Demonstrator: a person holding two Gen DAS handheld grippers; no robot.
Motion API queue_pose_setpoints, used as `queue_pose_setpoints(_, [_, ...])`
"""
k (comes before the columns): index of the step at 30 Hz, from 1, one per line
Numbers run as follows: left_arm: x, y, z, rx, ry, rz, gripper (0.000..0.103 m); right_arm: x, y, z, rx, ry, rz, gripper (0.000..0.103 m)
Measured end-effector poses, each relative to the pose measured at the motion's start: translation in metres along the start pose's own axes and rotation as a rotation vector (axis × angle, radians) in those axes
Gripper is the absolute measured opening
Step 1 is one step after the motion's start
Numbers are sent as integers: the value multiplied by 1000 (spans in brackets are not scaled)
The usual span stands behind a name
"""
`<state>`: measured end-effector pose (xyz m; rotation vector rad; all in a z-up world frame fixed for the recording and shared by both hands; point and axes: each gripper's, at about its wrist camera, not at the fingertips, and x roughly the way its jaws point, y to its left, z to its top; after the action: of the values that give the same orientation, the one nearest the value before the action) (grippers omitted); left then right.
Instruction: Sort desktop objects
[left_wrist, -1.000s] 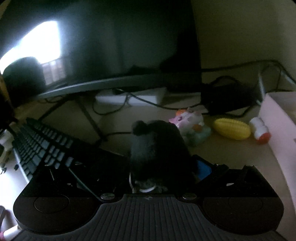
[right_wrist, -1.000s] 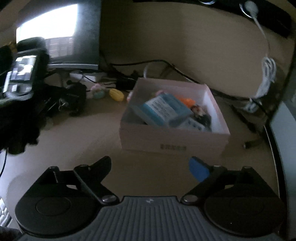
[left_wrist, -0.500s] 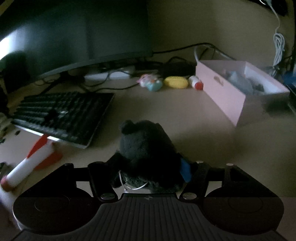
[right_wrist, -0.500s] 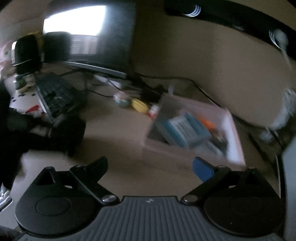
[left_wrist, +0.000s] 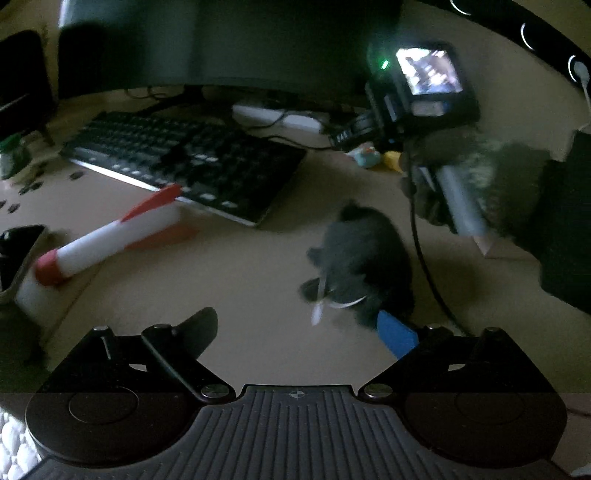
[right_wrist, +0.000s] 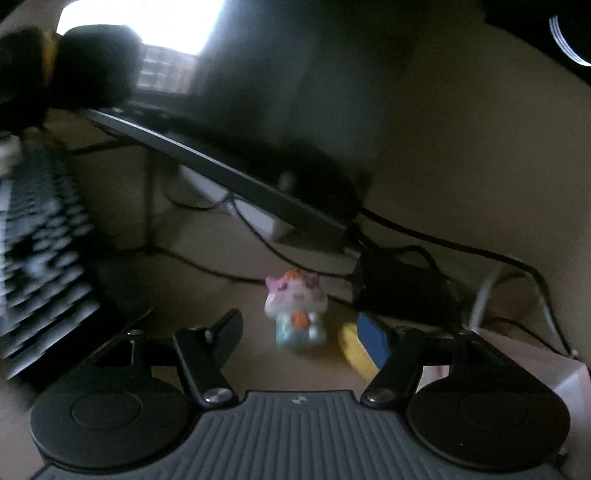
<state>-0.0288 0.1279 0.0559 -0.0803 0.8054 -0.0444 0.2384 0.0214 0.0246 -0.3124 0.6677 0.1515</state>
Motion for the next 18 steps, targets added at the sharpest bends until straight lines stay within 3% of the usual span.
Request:
queue_pose_setpoints(1, [-3,4,-2,0,1,7,97,10,3,1,-10,14,-9,68])
queue_pose_setpoints(3, [-8,13,-5,-3,-1,21,98,24,5,-1,-18,59,-11,39])
queue_pose_setpoints(5, [-8,22,-7,-28,7,31,98,19,0,-4,-1,59,-6,32])
queue_pose_setpoints(9, [-3,28,-8,-71,23,18,98,-28,-9,-27,40,44,71,32])
queue_pose_setpoints(13, [-3,13,-7,-58,10,-21,98,-105,-23,-70,37,22,137,32])
queue_pose_setpoints(18, [0,-16,-10,-62,-1,-42,98,-177,-51,-137,16,106,226,32])
